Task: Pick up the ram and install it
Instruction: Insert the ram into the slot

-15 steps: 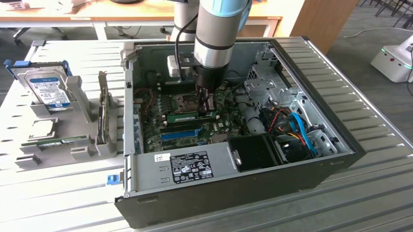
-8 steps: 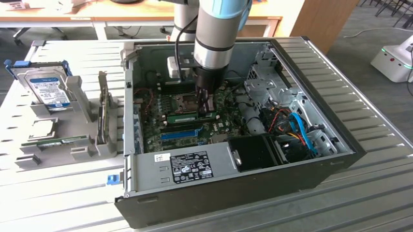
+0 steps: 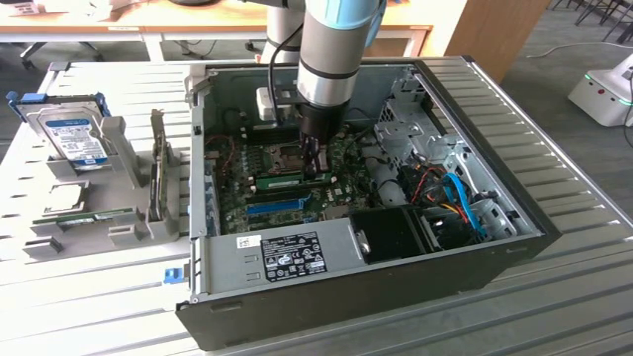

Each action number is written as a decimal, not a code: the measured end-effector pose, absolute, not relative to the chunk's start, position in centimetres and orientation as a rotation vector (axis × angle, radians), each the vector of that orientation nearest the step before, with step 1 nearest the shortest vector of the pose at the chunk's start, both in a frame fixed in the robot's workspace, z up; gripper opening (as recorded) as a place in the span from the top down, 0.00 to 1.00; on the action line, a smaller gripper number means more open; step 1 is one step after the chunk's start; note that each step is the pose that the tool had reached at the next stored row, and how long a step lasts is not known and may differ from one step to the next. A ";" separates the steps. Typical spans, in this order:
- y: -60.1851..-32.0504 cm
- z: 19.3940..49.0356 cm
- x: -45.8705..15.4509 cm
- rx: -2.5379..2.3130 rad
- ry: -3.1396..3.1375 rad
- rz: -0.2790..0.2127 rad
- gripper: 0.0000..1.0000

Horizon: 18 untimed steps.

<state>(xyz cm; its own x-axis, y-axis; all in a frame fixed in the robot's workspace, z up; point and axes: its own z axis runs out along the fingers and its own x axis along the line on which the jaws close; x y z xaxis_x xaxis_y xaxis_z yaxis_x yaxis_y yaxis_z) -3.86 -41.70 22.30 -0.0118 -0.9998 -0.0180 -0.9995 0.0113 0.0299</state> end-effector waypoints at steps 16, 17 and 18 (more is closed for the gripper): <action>-41.7 22.3 -3.9 2.202 -2.228 -0.053 0.81; -41.7 22.3 -3.9 2.202 -2.228 -0.053 0.81; -41.7 22.4 -3.9 2.202 -2.228 -0.053 0.81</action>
